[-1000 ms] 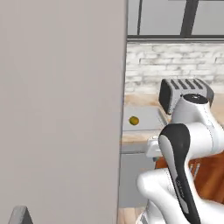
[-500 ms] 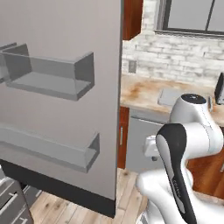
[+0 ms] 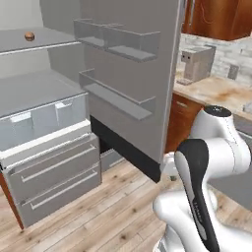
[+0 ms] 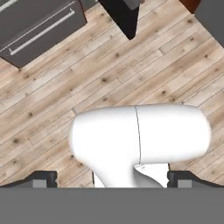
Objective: Pick the tangerine and orange from the fridge and place them inside the tupperware on the counter.
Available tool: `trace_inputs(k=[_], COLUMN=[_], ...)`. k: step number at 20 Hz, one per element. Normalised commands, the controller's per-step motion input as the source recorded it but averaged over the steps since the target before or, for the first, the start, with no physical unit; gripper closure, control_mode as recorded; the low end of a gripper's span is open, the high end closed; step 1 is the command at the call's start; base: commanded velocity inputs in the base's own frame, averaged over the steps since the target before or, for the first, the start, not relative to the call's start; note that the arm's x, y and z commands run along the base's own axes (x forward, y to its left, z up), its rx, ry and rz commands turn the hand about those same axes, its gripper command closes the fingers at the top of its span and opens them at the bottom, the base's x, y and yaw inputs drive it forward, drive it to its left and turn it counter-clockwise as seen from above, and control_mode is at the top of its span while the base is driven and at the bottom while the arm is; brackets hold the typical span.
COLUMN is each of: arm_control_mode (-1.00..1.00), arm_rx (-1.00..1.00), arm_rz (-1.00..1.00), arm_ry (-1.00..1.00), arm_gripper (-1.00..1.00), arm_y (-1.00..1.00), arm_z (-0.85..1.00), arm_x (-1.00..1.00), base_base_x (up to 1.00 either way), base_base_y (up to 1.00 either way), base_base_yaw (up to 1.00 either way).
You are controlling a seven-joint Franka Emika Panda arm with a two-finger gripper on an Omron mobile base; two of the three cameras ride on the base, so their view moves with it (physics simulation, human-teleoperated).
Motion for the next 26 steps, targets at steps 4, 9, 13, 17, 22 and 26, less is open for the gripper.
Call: trace_inputs(k=[4,9,13,17,22,26], arm_control_mode=[1.00,1.00,1.00,1.00,1.00,1.00], arm_rx=[0.00,0.00,0.00,0.00,0.00,0.00], arm_rz=[0.00,0.00,0.00,0.00,0.00,0.00], arm_ry=[0.00,0.00,0.00,0.00,0.00,0.00], arm_gripper=[-1.00,-1.00,-1.00,-1.00,-1.00,-1.00], arm_y=[0.00,0.00,0.00,0.00,0.00,0.00], arm_z=[0.00,0.00,0.00,0.00,0.00,0.00], arm_x=[0.00,0.00,0.00,0.00,0.00,0.00], base_base_x=[-0.40,0.80,1.00,1.00,0.84,0.63], base_base_y=[0.18,0.21,0.05,0.07,0.42,0.53], base_base_yaw=[0.82,0.55,0.27,0.01,-0.14,-0.20])
